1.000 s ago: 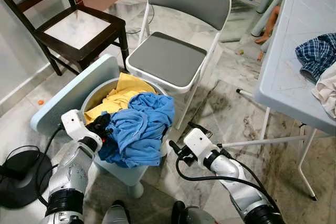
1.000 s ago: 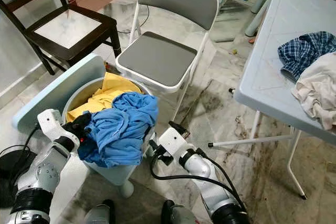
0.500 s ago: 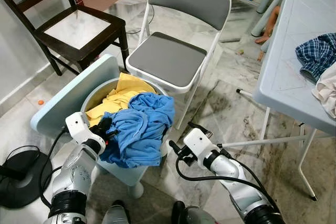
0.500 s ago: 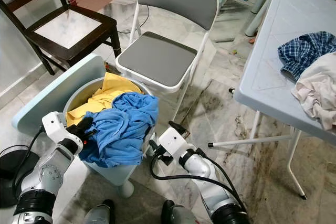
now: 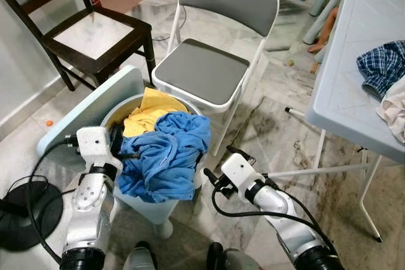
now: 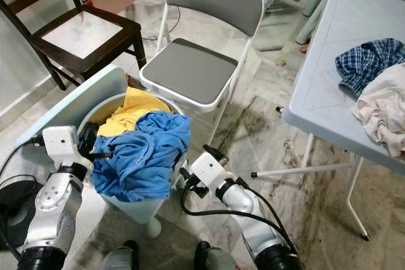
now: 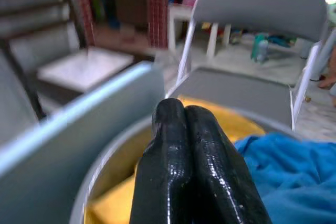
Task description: Hang hanger
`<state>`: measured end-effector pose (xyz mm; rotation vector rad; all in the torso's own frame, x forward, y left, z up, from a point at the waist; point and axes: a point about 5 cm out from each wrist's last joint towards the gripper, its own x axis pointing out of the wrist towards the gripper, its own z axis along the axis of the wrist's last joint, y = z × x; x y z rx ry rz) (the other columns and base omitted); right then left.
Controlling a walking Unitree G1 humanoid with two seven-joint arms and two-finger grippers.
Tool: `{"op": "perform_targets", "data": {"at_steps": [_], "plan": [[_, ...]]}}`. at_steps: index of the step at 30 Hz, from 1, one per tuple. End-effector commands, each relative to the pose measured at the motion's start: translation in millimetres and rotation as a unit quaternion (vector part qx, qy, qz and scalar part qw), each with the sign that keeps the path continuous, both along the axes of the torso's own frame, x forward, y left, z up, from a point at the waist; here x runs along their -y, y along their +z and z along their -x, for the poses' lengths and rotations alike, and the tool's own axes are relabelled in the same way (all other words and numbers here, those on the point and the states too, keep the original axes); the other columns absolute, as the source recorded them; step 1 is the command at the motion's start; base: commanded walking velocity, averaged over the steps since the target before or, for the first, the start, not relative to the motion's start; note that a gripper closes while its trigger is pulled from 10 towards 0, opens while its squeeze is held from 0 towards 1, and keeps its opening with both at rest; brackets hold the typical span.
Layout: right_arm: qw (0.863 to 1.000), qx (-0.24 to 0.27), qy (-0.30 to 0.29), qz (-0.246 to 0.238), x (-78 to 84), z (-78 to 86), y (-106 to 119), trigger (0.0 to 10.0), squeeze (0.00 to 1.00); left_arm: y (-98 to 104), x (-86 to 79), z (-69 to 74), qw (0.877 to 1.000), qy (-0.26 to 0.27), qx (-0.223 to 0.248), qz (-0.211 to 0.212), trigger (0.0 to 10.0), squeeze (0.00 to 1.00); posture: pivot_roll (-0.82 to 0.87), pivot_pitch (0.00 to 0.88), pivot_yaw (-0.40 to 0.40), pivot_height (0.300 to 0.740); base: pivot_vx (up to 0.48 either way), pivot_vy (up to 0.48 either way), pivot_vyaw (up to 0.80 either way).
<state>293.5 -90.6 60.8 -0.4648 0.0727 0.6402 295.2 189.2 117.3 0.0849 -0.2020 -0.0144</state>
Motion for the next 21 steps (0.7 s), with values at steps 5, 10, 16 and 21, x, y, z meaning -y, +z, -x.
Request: {"op": "perform_targets", "data": {"at_steps": [5,10,16,21], "plan": [[1.0,-0.001,0.001,0.001,-1.0,0.2,-0.9,10.0,0.0,1.8,17.1,5.3,0.999,-0.023,0.019,-0.033,0.0,0.0,0.18,0.229,-0.099,0.74,0.0,0.0,0.0],[1.0,-0.002,0.002,0.002,-0.7,1.3,-1.7,10.0,0.0,-28.1,-1.4,4.1,0.995,0.041,-0.077,0.037,10.0,1.0,0.18,0.23,-0.102,0.74,0.0,0.0,0.0],[1.0,-0.002,0.002,0.005,1.5,2.0,-2.1,10.0,0.0,-36.1,-24.3,-3.7,0.977,0.105,-0.121,0.138,10.0,1.0,0.17,0.231,-0.104,0.74,0.0,0.0,0.0],[1.0,-0.002,0.002,0.005,2.2,2.0,-2.0,10.0,0.0,-34.3,-29.4,-10.6,0.972,0.106,-0.132,0.166,10.0,1.0,0.17,0.228,-0.106,0.74,0.0,0.0,0.0]]}}
